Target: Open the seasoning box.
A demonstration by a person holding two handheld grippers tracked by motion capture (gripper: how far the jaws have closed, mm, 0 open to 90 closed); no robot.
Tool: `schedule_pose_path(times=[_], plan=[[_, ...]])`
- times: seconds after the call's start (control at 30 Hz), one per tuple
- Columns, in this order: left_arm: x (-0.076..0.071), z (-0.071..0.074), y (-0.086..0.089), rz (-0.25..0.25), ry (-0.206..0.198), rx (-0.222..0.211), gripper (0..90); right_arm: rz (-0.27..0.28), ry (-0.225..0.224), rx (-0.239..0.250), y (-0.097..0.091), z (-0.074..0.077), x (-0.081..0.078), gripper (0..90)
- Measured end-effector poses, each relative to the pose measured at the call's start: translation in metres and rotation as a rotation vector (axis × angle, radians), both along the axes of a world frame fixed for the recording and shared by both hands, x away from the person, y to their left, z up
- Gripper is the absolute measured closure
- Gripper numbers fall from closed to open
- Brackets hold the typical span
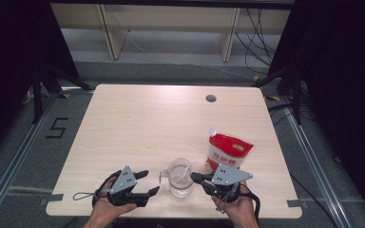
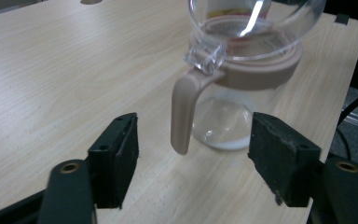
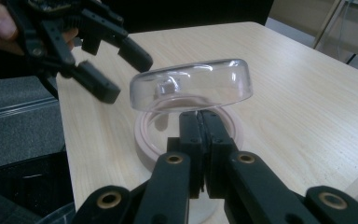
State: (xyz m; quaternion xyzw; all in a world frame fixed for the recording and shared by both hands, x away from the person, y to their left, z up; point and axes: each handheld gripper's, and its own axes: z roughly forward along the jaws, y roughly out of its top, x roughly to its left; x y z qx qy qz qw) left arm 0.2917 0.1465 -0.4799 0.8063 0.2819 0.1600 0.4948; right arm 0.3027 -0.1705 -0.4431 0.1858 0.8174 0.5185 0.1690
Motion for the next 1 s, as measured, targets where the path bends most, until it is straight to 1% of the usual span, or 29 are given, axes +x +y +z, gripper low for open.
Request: schedule_pose_path(times=[0.03,0.07,0.1,0.13,0.17,0.2,0.23,0.33,0.37,0.43,0.47,0.5,0.53,0.57,0.6,0.63,0.73,0.77,0.8,0.83,0.87,0.9,0.93,0.97,1.0], plan=[[-0.002,-0.002,0.001,0.007,0.005,-0.003,29.7,0.004,-0.011,-0.003,0.000,0.001,0.001,89.1],[-0.003,-0.002,0.001,0.012,0.005,-0.011,28.3,0.001,0.005,-0.005,0.000,0.003,0.001,89.1],[-0.004,-0.004,0.003,0.018,0.011,-0.004,25.9,0.004,-0.014,0.001,0.002,0.003,0.002,89.1],[-0.004,-0.004,0.003,0.018,0.011,-0.004,25.2,0.004,-0.014,0.001,0.002,0.003,0.002,89.1],[-0.003,-0.006,0.005,0.008,-0.005,0.021,25.0,0.012,-0.011,-0.010,0.003,0.007,0.003,89.1],[-0.002,-0.009,0.006,0.006,-0.007,0.022,24.9,0.024,-0.014,-0.015,0.004,0.008,0.004,89.1],[-0.003,-0.010,0.007,0.018,0.014,0.023,24.2,0.018,-0.021,-0.013,0.006,0.009,0.004,89.1],[-0.003,-0.013,0.008,0.014,0.024,0.027,23.4,0.022,-0.029,-0.011,0.008,0.011,0.005,89.1],[-0.005,-0.016,0.007,0.034,0.045,0.008,23.6,0.026,-0.029,-0.013,0.009,0.014,0.006,89.1],[-0.005,-0.016,0.007,0.027,0.044,0.007,23.3,0.029,-0.038,-0.005,0.011,0.015,0.007,89.1],[-0.006,-0.017,0.006,0.032,0.047,-0.010,23.3,0.029,-0.038,-0.005,0.011,0.015,0.007,89.1],[-0.006,-0.016,0.007,0.027,0.041,0.011,22.6,0.029,-0.032,-0.010,0.011,0.017,0.007,89.1],[-0.007,-0.015,0.007,0.030,0.044,0.009,22.3,0.038,-0.043,-0.008,0.013,0.017,0.008,89.1],[-0.007,-0.015,0.008,0.021,0.030,0.018,22.3,0.034,-0.049,-0.010,0.014,0.019,0.009,89.1],[-0.007,-0.015,0.009,0.012,0.023,0.022,22.3,0.033,-0.041,0.000,0.015,0.019,0.009,89.1],[-0.009,-0.016,0.008,0.020,0.045,0.010,22.2,0.039,-0.042,-0.003,0.017,0.021,0.010,89.1],[-0.010,-0.016,0.009,0.029,0.040,0.007,22.2,0.043,-0.049,0.003,0.019,0.023,0.012,89.0],[-0.010,-0.016,0.009,0.030,0.040,0.007,22.2,0.050,-0.034,-0.008,0.019,0.025,0.011,89.1],[-0.010,-0.016,0.010,0.034,0.042,0.024,22.1,0.045,-0.057,0.000,0.021,0.026,0.012,89.0],[-0.010,-0.016,0.010,0.032,0.042,0.014,22.1,0.046,-0.053,0.001,0.022,0.027,0.012,89.0],[-0.009,-0.016,0.010,0.029,0.043,0.023,22.2,0.048,-0.071,0.005,0.024,0.028,0.013,89.0],[-0.010,-0.017,0.009,0.029,0.045,0.020,22.1,0.056,-0.061,0.006,0.026,0.029,0.013,88.9],[-0.010,-0.017,0.009,0.029,0.045,0.020,22.1,0.056,-0.061,0.006,0.026,0.029,0.013,88.9],[-0.009,-0.016,0.009,0.027,0.038,0.041,22.0,0.056,-0.060,0.007,0.030,0.029,0.013,88.8],[-0.009,-0.016,0.009,0.027,0.038,0.041,22.0,0.056,-0.060,0.007,0.030,0.029,0.013,88.8]])
